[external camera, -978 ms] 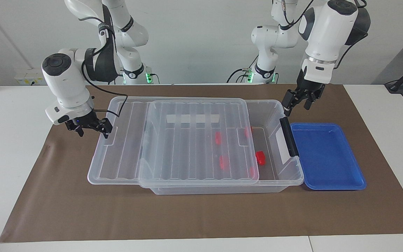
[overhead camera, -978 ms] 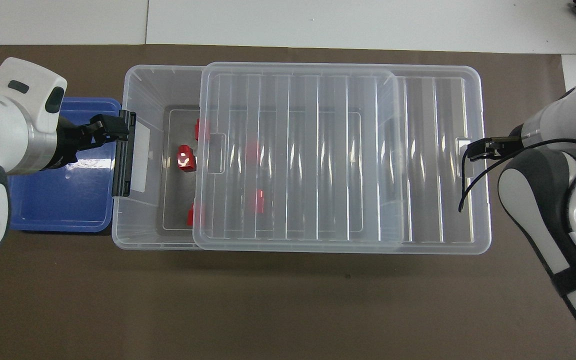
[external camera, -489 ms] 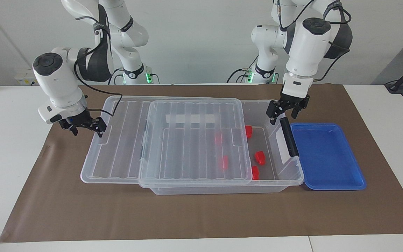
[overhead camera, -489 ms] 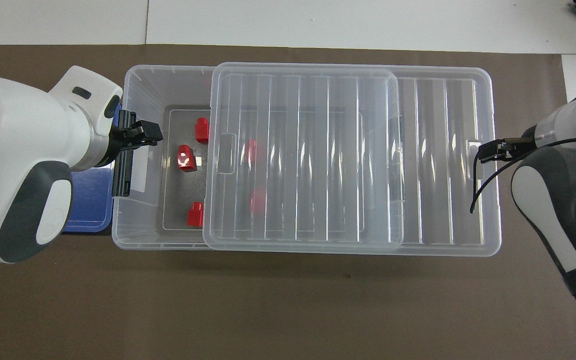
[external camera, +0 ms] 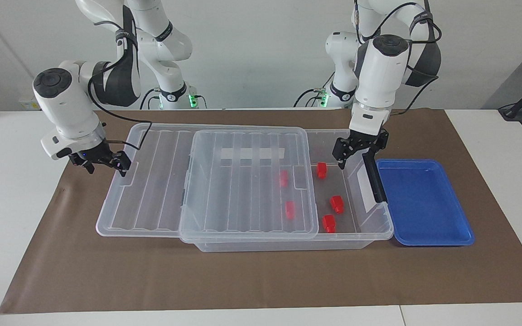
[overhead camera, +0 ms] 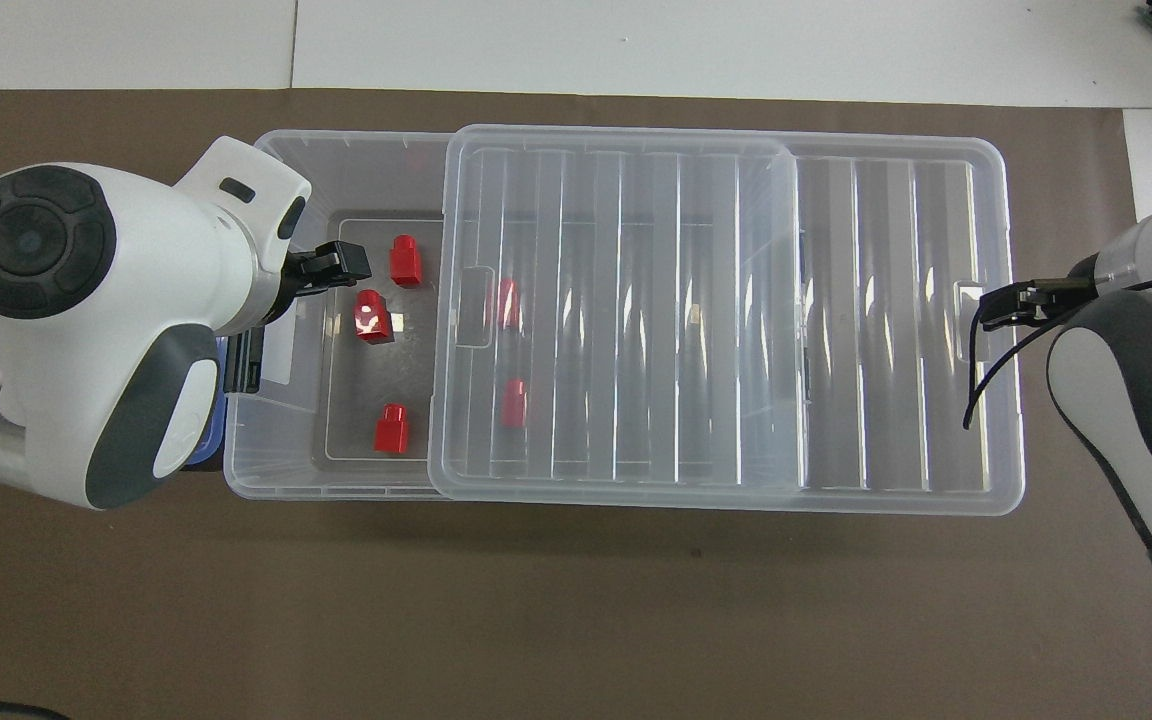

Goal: Place red block in blue tray from box
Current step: 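Reach the left gripper into the opened box toward a red block, then grasp the red block with the left gripper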

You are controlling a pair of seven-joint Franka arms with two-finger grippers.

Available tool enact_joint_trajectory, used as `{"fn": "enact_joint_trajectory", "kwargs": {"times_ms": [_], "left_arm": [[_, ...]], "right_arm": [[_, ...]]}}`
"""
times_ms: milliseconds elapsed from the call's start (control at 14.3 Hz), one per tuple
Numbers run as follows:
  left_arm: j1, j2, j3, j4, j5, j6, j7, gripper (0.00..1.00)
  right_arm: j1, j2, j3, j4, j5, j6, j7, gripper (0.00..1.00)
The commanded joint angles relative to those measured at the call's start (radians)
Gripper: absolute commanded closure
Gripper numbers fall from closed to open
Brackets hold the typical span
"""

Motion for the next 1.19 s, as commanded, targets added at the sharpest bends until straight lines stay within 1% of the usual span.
{"fn": "enact_joint_trajectory", "kwargs": {"times_ms": [0, 279, 419, 559, 629, 768, 978, 1118], "left_arm": [[-0.017, 0.013, 0.015, -0.027, 0.023, 0.056, -0.018, 0.00], [-0.013, 0.049, 0.015, -0.038, 0.025, 0.118, -0.018, 0.00], [-0.005, 0.049, 0.017, -0.073, 0.025, 0.168, -0.018, 0.00], [-0.003, 0.050, 0.015, -0.136, 0.025, 0.261, -0.018, 0.00], [-0.005, 0.064, 0.017, -0.156, 0.025, 0.294, -0.018, 0.00], [-0.005, 0.096, 0.017, -0.156, 0.025, 0.311, -0.015, 0.00], [-0.003, 0.139, 0.018, -0.158, 0.025, 0.351, 0.000, 0.00], [-0.009, 0.162, 0.018, -0.152, 0.026, 0.365, -0.004, 0.00]], "right_arm": [[-0.015, -0.017, 0.000, -0.005, -0.027, -0.026, -0.032, 0.00], [-0.031, -0.018, 0.002, -0.004, -0.039, -0.037, -0.044, 0.00], [-0.031, -0.018, 0.002, -0.004, -0.041, -0.038, -0.044, 0.00], [-0.031, -0.018, 0.002, -0.004, -0.041, -0.040, -0.042, 0.00], [-0.027, -0.020, 0.003, -0.002, -0.041, -0.040, -0.042, 0.00], [-0.021, -0.031, 0.005, 0.013, -0.038, -0.063, -0.039, 0.00], [-0.017, -0.041, 0.014, 0.071, -0.019, -0.127, -0.030, 0.00], [-0.017, -0.070, 0.014, 0.079, 0.011, -0.137, -0.032, 0.00]]}}
